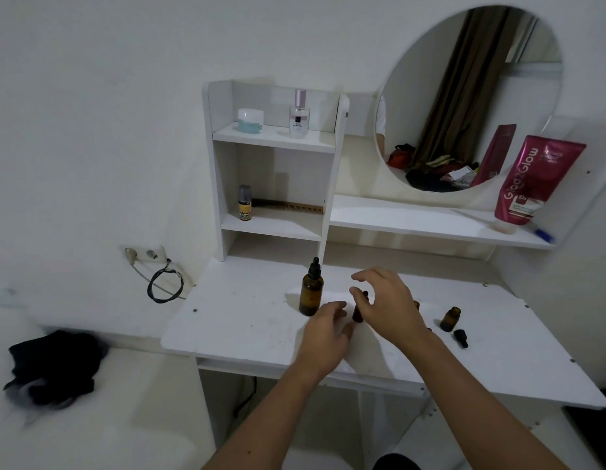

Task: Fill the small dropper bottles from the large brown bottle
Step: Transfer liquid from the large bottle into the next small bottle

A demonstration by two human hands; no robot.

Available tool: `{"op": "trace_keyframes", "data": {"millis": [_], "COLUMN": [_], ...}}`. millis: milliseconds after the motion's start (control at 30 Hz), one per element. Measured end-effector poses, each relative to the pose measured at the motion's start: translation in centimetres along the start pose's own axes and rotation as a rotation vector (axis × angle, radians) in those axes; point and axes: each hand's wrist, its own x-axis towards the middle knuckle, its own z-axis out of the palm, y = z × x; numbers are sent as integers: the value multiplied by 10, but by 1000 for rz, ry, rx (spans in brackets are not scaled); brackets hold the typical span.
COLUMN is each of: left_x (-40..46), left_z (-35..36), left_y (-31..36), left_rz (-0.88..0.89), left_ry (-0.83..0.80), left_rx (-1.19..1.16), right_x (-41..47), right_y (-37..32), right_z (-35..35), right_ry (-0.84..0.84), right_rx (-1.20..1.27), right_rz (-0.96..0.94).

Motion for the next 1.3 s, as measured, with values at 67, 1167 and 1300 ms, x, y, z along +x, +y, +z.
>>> {"op": "trace_keyframes", "data": {"millis": [67,1167,1300], "left_x": [-8,29,25], "left_z": [-12,-65,-62], "left_y": [-5,-37,-35], "left_rz": [2,-29,-28], "left_ry": [-1,126,130], "left_rx": [-34,19,107], "right_x": [7,45,45], "right_y": [-9,-60,-63], "right_z": [1,47,36], "right_ry": [14,79,64], "right_rx": [43,420,435], "right_rz": [-9,156,180]}}
